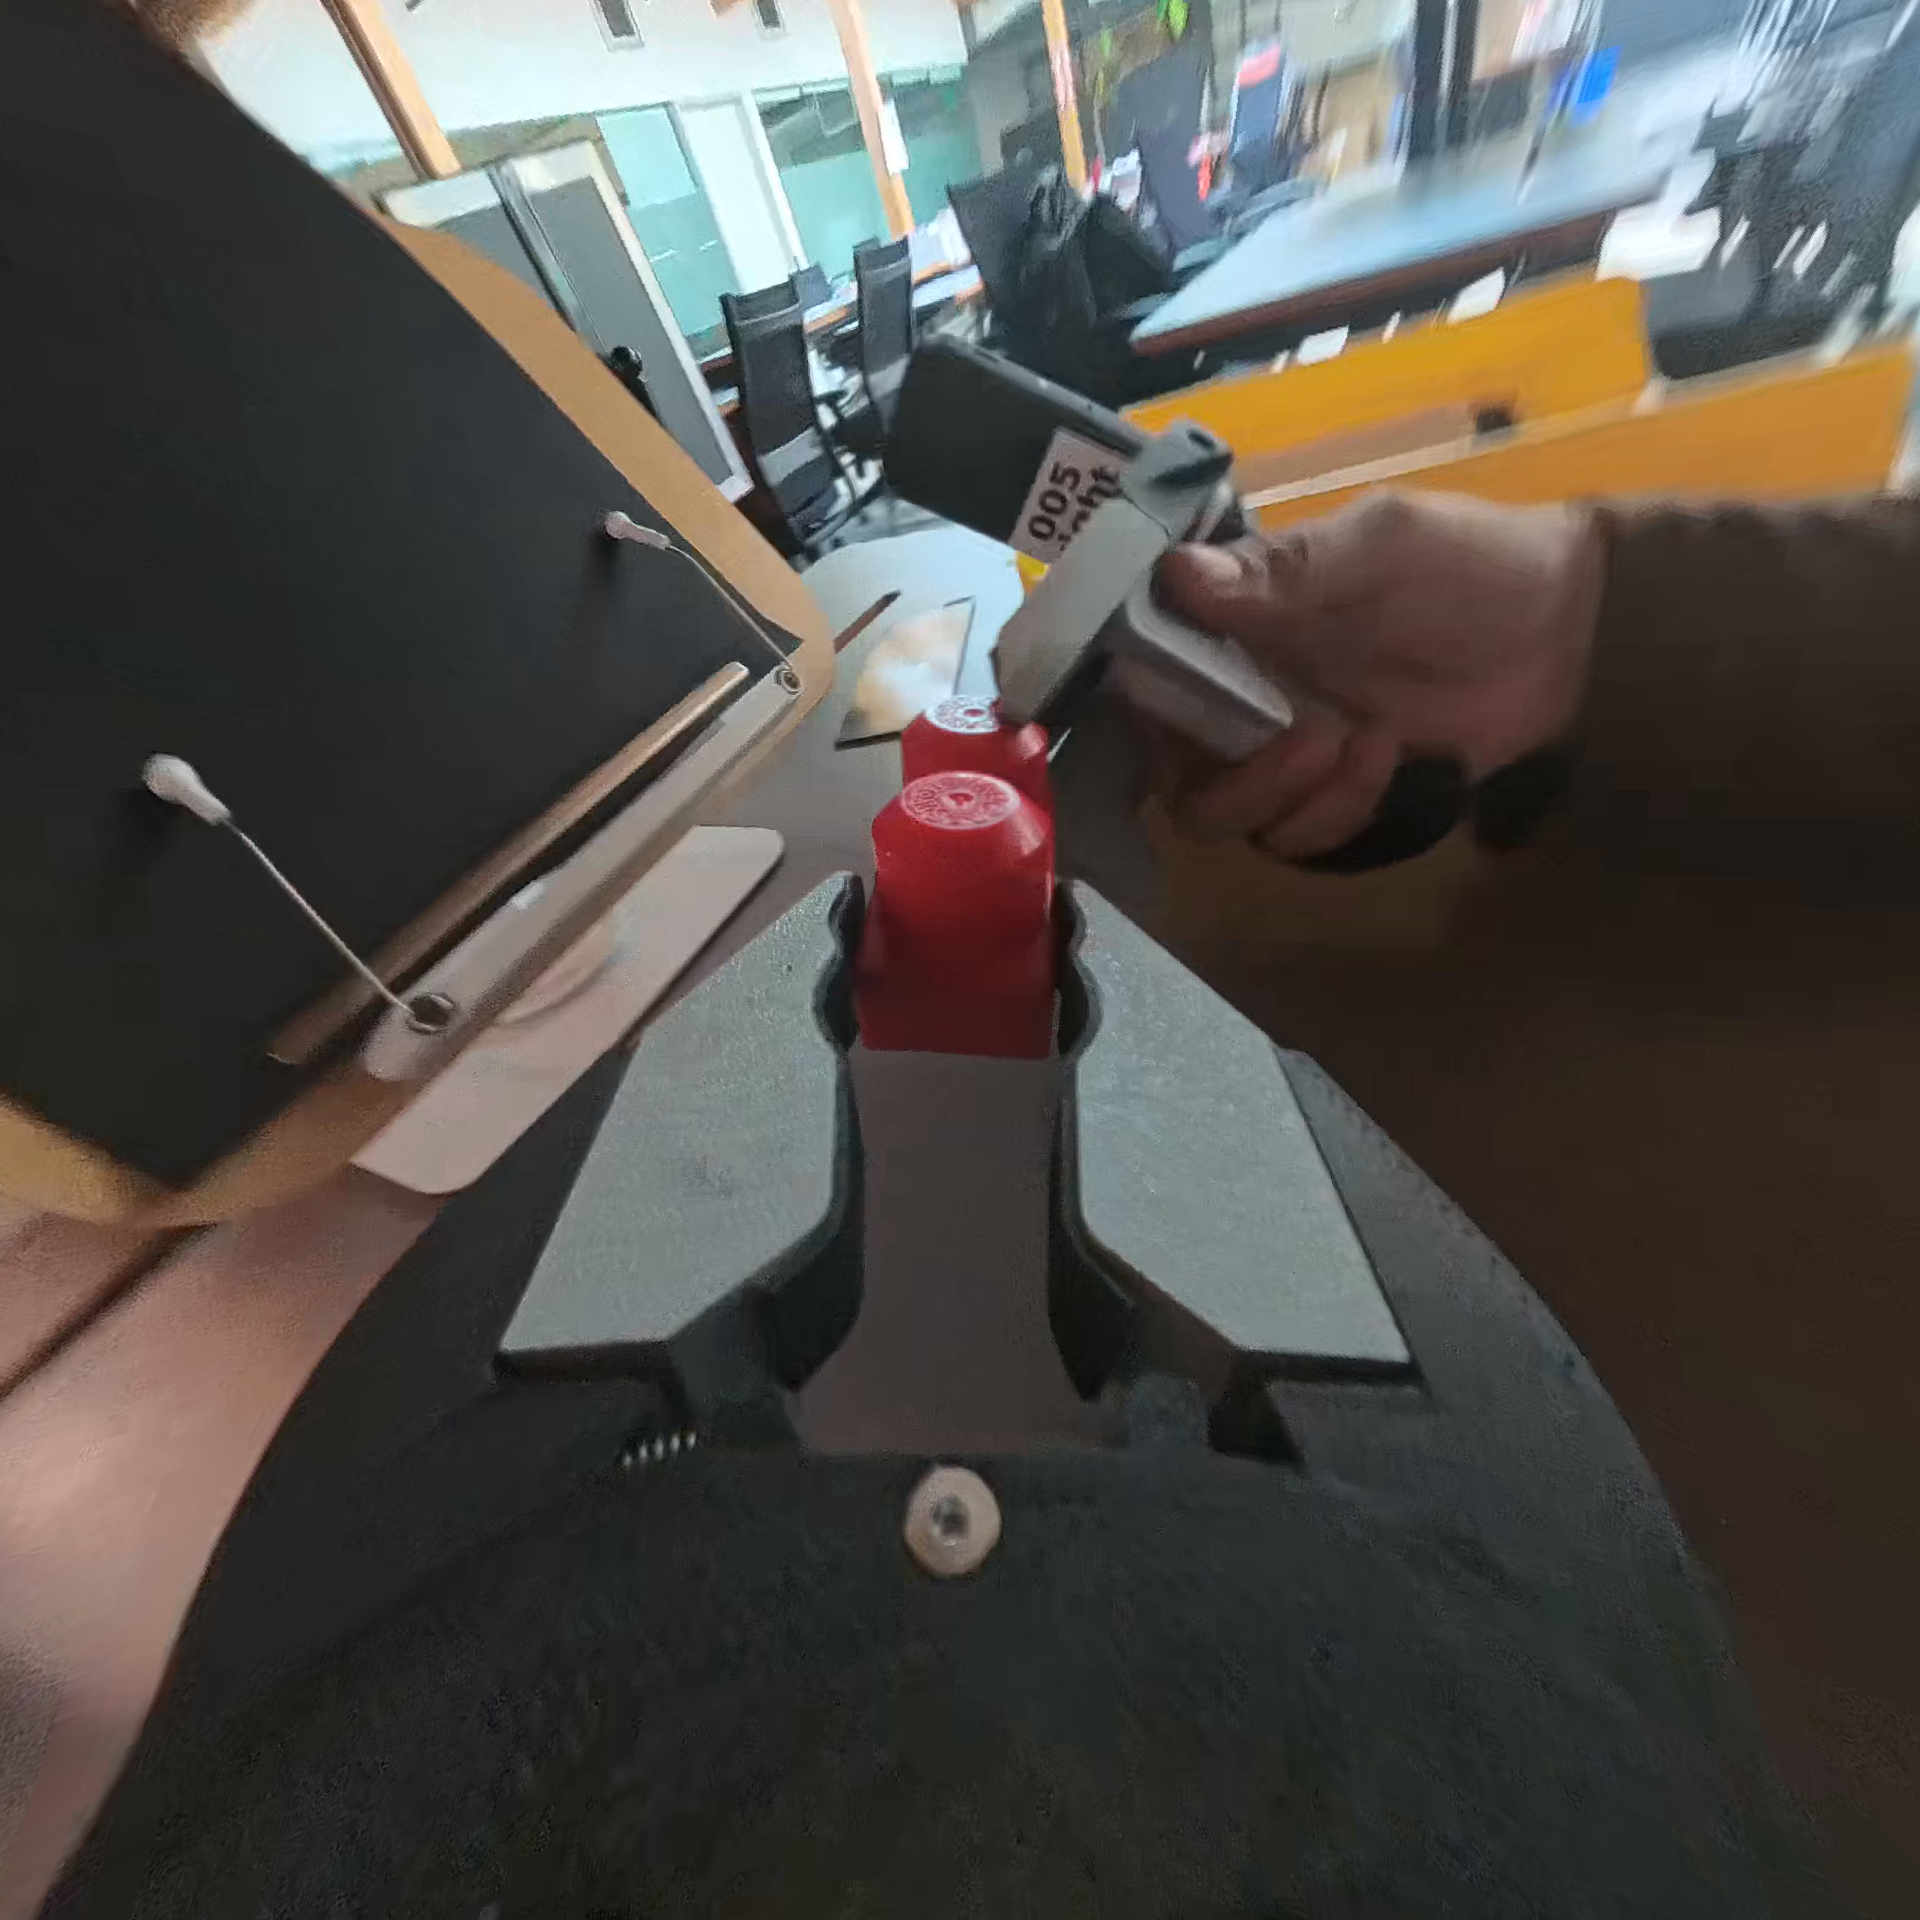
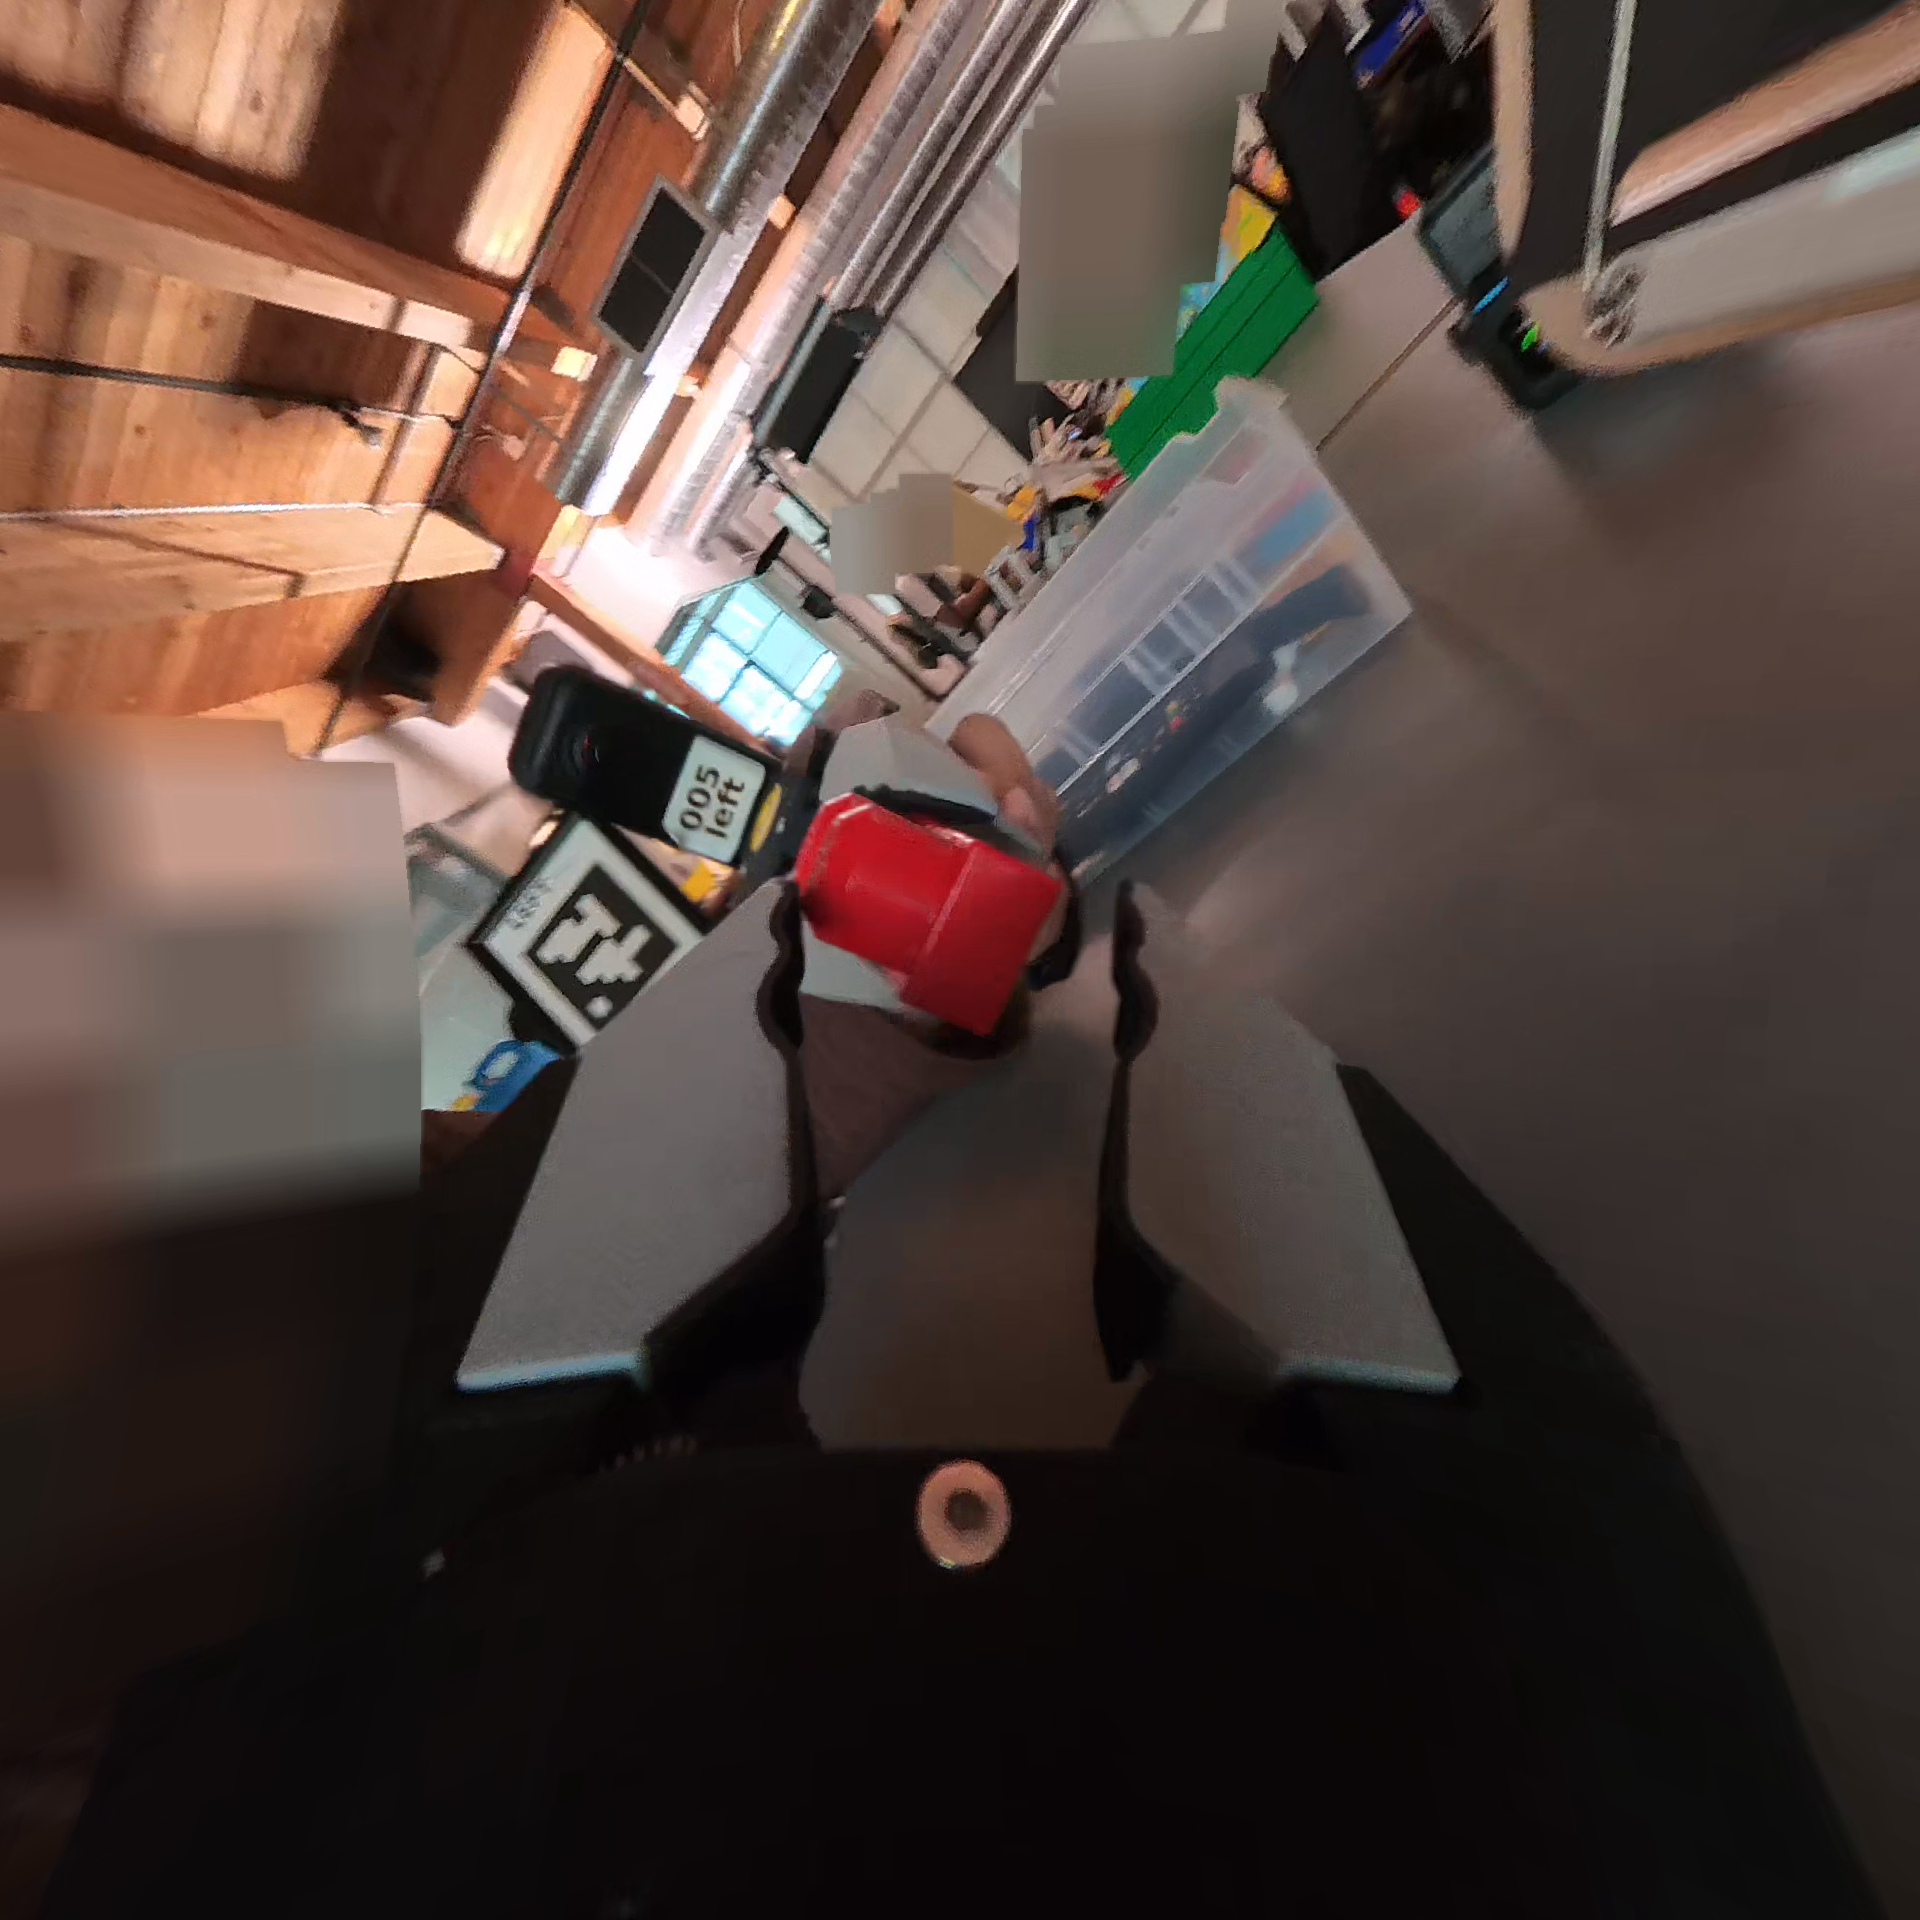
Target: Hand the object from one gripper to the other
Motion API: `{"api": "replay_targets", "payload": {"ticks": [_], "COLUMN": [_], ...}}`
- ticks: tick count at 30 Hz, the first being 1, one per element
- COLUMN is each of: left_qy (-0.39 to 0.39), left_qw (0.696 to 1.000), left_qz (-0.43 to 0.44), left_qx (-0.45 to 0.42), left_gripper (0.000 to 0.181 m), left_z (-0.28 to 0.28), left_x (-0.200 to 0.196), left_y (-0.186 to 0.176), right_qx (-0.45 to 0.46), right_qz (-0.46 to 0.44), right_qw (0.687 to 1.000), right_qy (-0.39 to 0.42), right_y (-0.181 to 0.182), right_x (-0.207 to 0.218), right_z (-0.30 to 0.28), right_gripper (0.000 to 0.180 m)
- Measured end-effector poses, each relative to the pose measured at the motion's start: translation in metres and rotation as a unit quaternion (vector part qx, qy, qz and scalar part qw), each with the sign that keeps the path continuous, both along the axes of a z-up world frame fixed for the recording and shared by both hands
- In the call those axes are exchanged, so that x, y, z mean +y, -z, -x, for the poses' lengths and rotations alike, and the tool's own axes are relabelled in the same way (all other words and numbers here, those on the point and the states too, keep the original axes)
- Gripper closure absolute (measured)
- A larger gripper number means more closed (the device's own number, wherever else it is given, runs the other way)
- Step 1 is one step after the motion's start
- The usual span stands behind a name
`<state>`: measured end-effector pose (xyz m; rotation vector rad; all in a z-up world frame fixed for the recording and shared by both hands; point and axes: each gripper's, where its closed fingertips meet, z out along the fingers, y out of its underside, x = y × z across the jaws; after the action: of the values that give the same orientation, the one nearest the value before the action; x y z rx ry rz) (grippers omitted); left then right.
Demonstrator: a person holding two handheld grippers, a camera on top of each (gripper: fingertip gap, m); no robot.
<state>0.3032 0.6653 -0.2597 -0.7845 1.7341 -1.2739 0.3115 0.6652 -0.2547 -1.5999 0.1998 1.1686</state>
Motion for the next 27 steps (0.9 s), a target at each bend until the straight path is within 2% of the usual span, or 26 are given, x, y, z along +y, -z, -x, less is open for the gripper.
{"api": "replay_targets", "payload": {"ticks": [1,4,7,9,11,12,14,17,19,23,27], "left_qy": [0.015,0.059,0.087,0.118,0.141,0.144,0.142,0.149,0.151,0.13,0.055], "left_qw": [0.999,0.977,0.95,0.934,0.921,0.919,0.923,0.926,0.926,0.935,0.966], "left_qz": [0.045,0.192,0.278,0.308,0.331,0.335,0.327,0.319,0.317,0.294,0.2], "left_qx": [0.018,0.078,0.115,0.136,0.151,0.151,0.144,0.137,0.134,0.149,0.153], "left_gripper": [0.147,0.147,0.148,0.147,0.147,0.147,0.147,0.147,0.147,0.147,0.135], "left_z": [0.001,0.004,0.006,0.009,0.011,0.011,0.011,0.014,0.014,0.009,-0.001], "left_x": [0.001,0.006,0.012,0.007,0.002,0.001,0.0,-0.004,-0.007,-0.006,0.007], "left_y": [-0.003,-0.009,-0.01,-0.01,-0.01,-0.01,-0.011,-0.014,-0.015,-0.004,0.018], "right_qx": [-0.022,-0.124,-0.242,-0.27,-0.254,-0.242,-0.229,-0.223,-0.212,-0.255,-0.295], "right_qz": [-0.006,-0.042,-0.063,-0.079,-0.089,-0.087,-0.081,-0.086,-0.092,-0.073,-0.043], "right_qw": [1.0,0.99,0.967,0.958,0.962,0.966,0.97,0.971,0.973,0.964,0.952], "right_qy": [0.016,0.046,0.055,0.057,0.04,0.032,0.01,0.016,0.004,0.032,0.066], "right_y": [-0.001,-0.009,-0.01,-0.013,-0.015,-0.015,-0.011,-0.012,-0.014,-0.009,-0.002], "right_x": [0.0,-0.004,-0.007,-0.006,-0.006,-0.006,-0.007,-0.006,-0.007,-0.004,-0.005], "right_z": [-0.005,-0.01,-0.002,0.005,0.014,0.016,0.02,0.019,0.022,0.013,-0.002], "right_gripper": [0.121,0.108,0.106,0.103,0.106,0.112,0.136,0.144,0.147,0.148,0.148]}}
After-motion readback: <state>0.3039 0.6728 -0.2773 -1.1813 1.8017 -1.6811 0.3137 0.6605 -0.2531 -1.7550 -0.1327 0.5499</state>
